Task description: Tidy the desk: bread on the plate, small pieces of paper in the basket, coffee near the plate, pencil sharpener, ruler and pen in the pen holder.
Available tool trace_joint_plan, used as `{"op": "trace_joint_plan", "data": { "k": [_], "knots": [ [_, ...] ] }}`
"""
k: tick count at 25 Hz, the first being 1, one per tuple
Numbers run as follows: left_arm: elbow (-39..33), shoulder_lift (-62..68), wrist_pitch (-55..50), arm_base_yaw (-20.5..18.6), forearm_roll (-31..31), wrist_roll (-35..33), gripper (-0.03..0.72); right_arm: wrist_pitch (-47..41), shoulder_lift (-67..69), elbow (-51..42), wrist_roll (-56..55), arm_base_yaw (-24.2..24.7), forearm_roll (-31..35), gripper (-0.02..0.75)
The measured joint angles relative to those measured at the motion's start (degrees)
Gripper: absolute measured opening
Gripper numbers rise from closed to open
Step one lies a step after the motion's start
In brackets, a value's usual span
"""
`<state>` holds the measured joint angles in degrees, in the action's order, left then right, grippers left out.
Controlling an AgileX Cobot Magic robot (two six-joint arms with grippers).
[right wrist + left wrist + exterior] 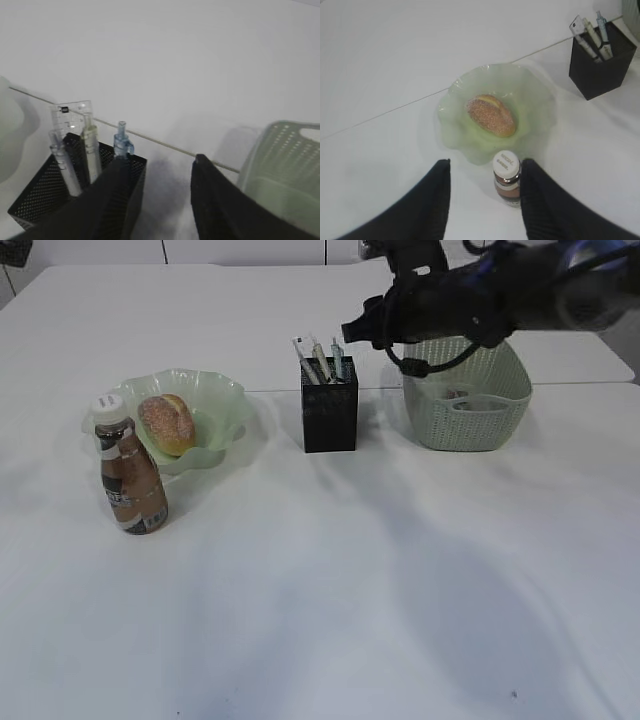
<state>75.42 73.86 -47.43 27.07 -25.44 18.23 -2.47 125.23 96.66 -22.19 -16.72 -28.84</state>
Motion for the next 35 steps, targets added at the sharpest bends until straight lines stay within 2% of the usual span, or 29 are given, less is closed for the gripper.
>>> {"op": "trace_joint_plan", "data": {
  "k": [1,4,9,14,17,18,20,24,28,30,31,32,35],
  "knots": [
    [0.0,0.0,0.3,0.0,-0.1,0.6,0.328,-4.8,-2.7,0.1,-0.1,0.0,0.0,0.344],
    [0.0,0.0,0.4,0.0,-0.4,2.7,0.375,-9.6,-5.9,0.1,-0.2,0.0,0.1,0.344],
    [3.3,0.0,-1.4,-1.4,-0.7,5.7,0.454,-13.4,-10.2,0.1,-0.2,0.0,0.6,0.344],
    [8.8,0.0,-7.2,-5.6,-1.0,5.5,0.461,-21.1,-16.5,0.1,-0.2,0.0,1.0,0.344],
    [10.6,0.0,-11.7,-7.9,-1.0,3.1,0.460,-21.1,-16.5,0.1,-0.2,0.0,1.0,0.344],
    [11.0,0.0,-13.3,-8.4,-1.0,1.6,0.455,-27.1,-19.6,0.1,-0.2,0.0,1.3,0.344],
    [11.3,0.0,-16.2,-8.6,-0.3,-1.4,0.438,-30.1,-21.1,0.1,-0.3,0.0,1.4,0.344],
    [11.4,0.0,-19.1,-8.6,6.6,-7.2,0.407,-35.9,-23.9,0.1,-0.4,0.0,1.6,0.344],
    [11.4,-0.3,-19.1,-8.6,17.0,-12.7,0.400,-44.9,-26.5,0.1,-0.1,-0.1,1.9,0.344],
    [11.4,-1.2,-19.0,-8.6,21.0,-15.3,0.400,-44.9,-26.5,0.1,-0.1,-0.1,1.9,0.344],
    [11.4,-1.7,-19.0,-8.6,22.5,-15.8,0.400,-44.9,-26.5,0.1,-0.1,-0.1,1.9,0.344],
    [11.4,-2.5,-18.9,-8.6,23.2,-16.3,0.400,-50.9,-28.7,0.1,0.2,-0.1,2.5,0.344],
    [11.4,-4.9,-18.8,-8.6,23.7,-16.6,0.400,-53.6,-30.8,0.1,1.2,-0.4,3.4,0.344]
  ]
}}
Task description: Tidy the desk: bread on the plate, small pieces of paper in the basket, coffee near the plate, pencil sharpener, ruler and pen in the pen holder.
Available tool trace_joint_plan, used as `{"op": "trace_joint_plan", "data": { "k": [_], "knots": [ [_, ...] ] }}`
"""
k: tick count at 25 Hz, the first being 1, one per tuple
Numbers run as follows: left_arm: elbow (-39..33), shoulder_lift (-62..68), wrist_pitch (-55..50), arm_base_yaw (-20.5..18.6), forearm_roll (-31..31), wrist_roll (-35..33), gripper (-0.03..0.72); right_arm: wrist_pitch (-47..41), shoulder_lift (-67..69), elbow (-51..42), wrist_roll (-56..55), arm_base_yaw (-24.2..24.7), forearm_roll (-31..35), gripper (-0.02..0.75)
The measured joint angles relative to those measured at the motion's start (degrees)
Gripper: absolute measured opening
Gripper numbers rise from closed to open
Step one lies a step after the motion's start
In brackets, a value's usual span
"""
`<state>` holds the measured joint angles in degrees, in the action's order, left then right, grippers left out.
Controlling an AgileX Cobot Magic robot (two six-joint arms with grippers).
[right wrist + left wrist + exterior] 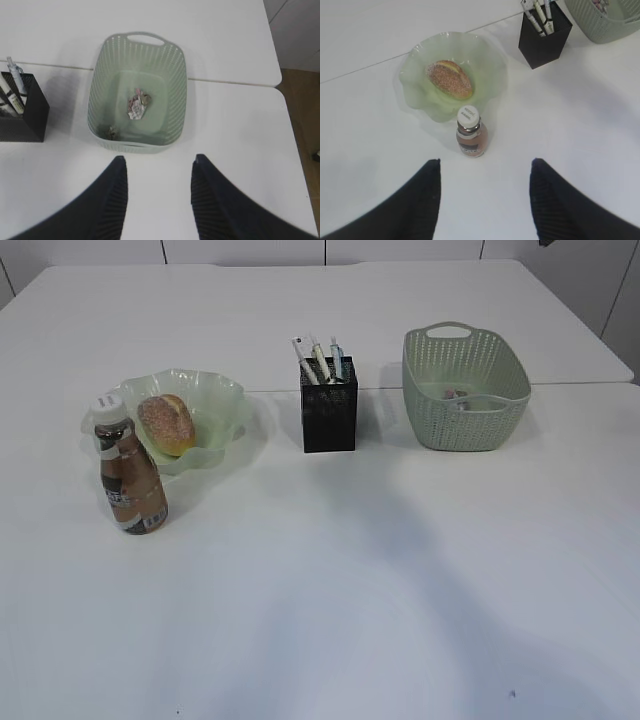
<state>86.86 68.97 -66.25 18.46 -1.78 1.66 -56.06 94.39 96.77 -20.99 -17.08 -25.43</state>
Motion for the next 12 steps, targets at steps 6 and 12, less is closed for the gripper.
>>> {"op": "trace_joint_plan", "data": {
  "k": [6,12],
  "knots": [
    [0.0,-4.9,-3.3,0.0,0.0,0.0,0.405,-9.8,-2.8,0.0,2.8,-4.1,0.5,0.344],
    [0.0,-12.1,-3.7,0.0,-0.2,0.0,0.405,-14.1,-5.3,0.0,4.9,-8.7,1.7,0.344]
  ]
}}
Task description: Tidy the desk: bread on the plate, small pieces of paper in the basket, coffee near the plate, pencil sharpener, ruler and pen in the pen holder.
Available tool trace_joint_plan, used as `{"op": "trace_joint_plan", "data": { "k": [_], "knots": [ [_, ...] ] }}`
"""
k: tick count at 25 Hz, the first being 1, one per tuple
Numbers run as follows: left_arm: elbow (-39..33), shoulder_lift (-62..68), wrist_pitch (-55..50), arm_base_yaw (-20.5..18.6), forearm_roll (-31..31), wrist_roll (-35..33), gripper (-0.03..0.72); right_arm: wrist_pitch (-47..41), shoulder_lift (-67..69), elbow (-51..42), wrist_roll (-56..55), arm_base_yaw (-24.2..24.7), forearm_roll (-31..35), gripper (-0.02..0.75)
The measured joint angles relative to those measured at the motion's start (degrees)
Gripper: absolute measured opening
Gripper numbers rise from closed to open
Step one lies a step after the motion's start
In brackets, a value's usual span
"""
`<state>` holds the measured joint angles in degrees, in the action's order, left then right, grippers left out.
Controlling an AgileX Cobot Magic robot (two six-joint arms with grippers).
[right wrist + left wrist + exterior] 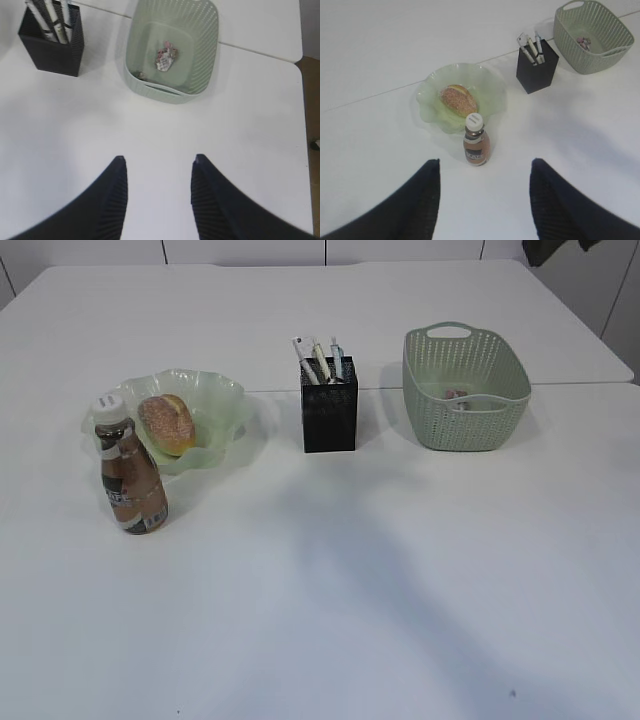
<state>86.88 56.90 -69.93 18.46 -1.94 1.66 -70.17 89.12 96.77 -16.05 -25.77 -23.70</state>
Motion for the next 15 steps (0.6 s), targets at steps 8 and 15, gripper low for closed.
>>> {"op": "trace_joint_plan", "data": {
  "k": [8,15],
  "knots": [
    [0.2,-6.8,-2.1,0.0,0.0,0.0,0.405,0.4,-8.7,0.0,1.2,-0.2,4.3,0.342],
    [0.2,-8.3,-2.6,0.0,0.0,0.0,0.405,4.5,-20.4,-1.0,5.1,-0.2,5.1,0.342]
  ]
}}
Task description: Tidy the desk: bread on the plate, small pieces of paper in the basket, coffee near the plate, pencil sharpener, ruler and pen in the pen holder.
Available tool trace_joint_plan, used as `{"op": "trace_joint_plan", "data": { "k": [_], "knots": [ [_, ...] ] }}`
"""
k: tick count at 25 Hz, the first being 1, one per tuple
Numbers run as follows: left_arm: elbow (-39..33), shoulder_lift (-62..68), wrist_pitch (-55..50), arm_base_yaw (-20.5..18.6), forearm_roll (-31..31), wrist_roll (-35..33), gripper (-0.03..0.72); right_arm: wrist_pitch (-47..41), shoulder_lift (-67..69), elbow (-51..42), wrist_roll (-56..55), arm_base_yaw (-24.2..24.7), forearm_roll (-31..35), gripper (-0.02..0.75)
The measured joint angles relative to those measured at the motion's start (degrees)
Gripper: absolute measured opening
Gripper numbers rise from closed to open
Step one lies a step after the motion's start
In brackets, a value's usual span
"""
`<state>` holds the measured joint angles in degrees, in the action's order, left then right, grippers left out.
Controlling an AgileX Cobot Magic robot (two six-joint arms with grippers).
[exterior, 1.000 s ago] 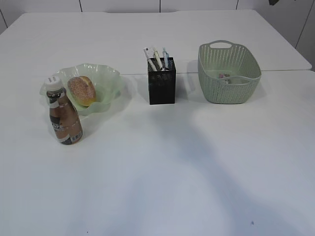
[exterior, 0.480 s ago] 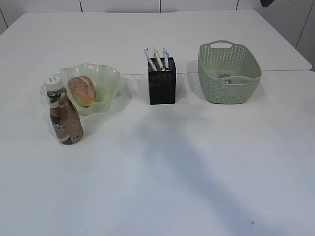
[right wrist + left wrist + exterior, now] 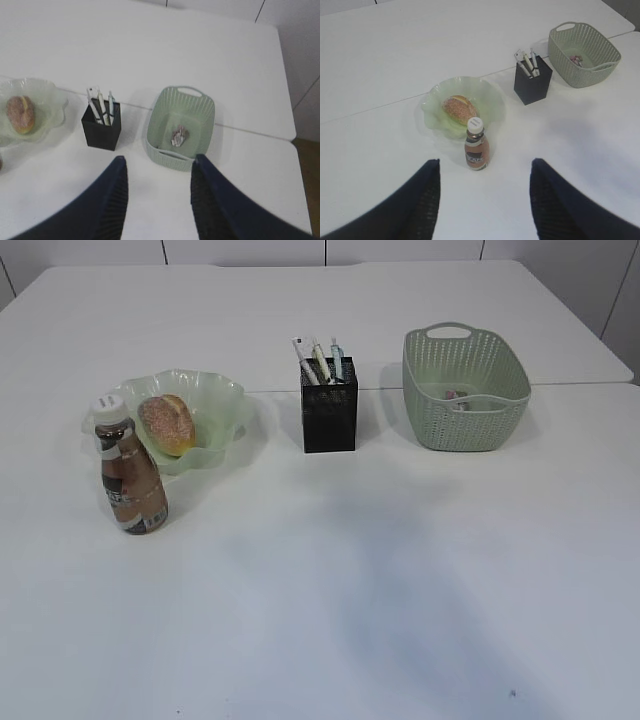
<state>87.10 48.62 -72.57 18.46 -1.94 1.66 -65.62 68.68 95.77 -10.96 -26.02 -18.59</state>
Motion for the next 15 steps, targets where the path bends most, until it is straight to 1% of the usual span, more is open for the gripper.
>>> {"op": "trace_joint_plan", "data": {
  "k": [1,2,4,5,7,8,9,10,11,12,15],
  "knots": [
    [0.0,-0.3,0.0,0.0,0.1,0.0,0.405,0.0,0.0,0.0,0.0,0.0,0.0,0.342],
    [0.0,-0.6,0.0,0.0,0.2,0.0,0.405,3.0,-7.2,-4.9,0.6,0.0,0.0,0.342],
    [0.0,-1.7,-0.1,0.0,0.6,0.0,0.405,4.3,-10.6,-8.2,0.6,0.0,0.0,0.342],
    [0.0,-2.2,-0.2,0.0,0.8,0.0,0.405,5.5,-15.9,-13.4,0.7,0.0,0.0,0.341],
    [0.0,-3.1,-0.2,0.0,1.1,0.0,0.405,6.4,-20.8,-17.6,0.7,0.0,0.3,0.341],
    [0.0,-3.6,-0.2,0.0,1.3,0.0,0.405,6.7,-24.7,-21.7,0.8,0.0,0.7,0.341],
    [0.0,-3.9,-0.3,0.0,1.9,0.0,0.405,6.7,-24.7,-21.7,0.8,0.0,0.7,0.341],
    [0.0,-4.4,-0.4,0.0,1.9,0.0,0.405,6.9,-31.0,-26.8,1.0,0.0,1.7,0.340],
    [0.0,-4.8,-0.4,0.0,2.3,0.0,0.405,6.9,-31.0,-26.8,1.0,0.0,1.7,0.340],
    [0.0,-5.3,-0.4,0.0,2.7,-0.2,0.405,6.9,-37.0,-31.2,1.1,0.0,2.7,0.339],
    [0.0,-6.6,-0.4,0.0,3.5,-0.7,0.405,7.0,-43.8,-35.9,1.9,0.0,5.3,0.338]
  ]
}}
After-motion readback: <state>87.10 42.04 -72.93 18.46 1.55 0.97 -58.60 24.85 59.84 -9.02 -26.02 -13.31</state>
